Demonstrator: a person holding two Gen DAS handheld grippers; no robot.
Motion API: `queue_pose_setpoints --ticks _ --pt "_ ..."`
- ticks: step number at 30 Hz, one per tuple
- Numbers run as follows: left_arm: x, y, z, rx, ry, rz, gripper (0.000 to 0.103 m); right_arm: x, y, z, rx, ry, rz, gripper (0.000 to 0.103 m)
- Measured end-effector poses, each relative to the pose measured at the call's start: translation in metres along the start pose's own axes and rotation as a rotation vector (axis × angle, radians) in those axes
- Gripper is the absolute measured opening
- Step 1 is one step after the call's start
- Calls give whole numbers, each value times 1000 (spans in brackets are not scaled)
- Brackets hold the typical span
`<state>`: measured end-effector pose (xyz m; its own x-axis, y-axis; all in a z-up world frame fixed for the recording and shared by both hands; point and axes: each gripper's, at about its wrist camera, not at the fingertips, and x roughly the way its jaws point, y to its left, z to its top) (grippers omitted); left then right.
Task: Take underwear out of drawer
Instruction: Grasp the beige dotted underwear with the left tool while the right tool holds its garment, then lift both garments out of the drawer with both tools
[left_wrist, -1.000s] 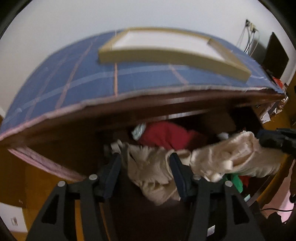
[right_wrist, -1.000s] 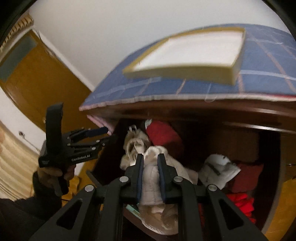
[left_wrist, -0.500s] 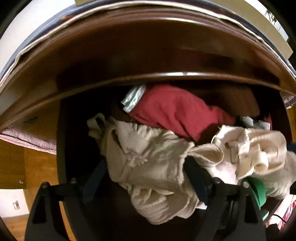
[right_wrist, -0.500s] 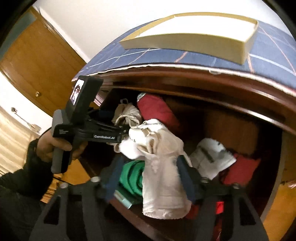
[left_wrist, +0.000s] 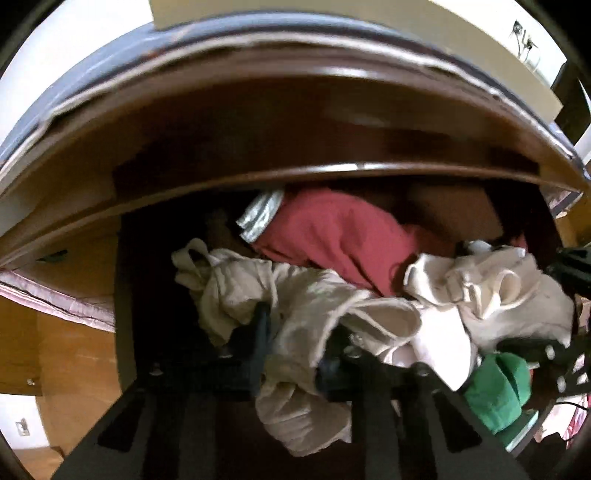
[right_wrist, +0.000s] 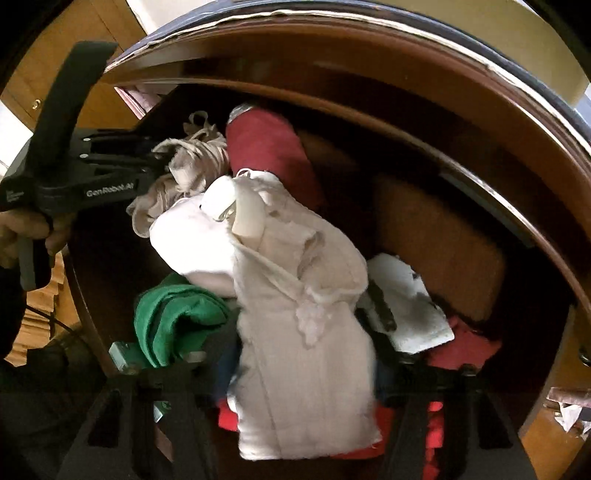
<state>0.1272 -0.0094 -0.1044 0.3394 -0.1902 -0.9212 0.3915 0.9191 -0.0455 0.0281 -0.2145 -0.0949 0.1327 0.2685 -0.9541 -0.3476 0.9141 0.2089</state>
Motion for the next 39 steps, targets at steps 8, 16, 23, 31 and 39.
queue_pose_setpoints --ticks 8,16,23,31,39 --pt "-66 9 -9 62 -152 -61 4 -58 -15 -16 115 -117 125 36" --pt "-130 9 3 138 -270 -43 5 -130 -15 -27 180 -263 320 36" --pt "-63 19 7 -151 12 -123 68 -125 -12 -25 194 -268 325 36" --pt "-16 21 12 -454 127 85 84 -125 -23 -29 187 -306 365 36" --pt "25 26 12 -653 300 113 102 -113 -46 -35 199 -327 420 36"
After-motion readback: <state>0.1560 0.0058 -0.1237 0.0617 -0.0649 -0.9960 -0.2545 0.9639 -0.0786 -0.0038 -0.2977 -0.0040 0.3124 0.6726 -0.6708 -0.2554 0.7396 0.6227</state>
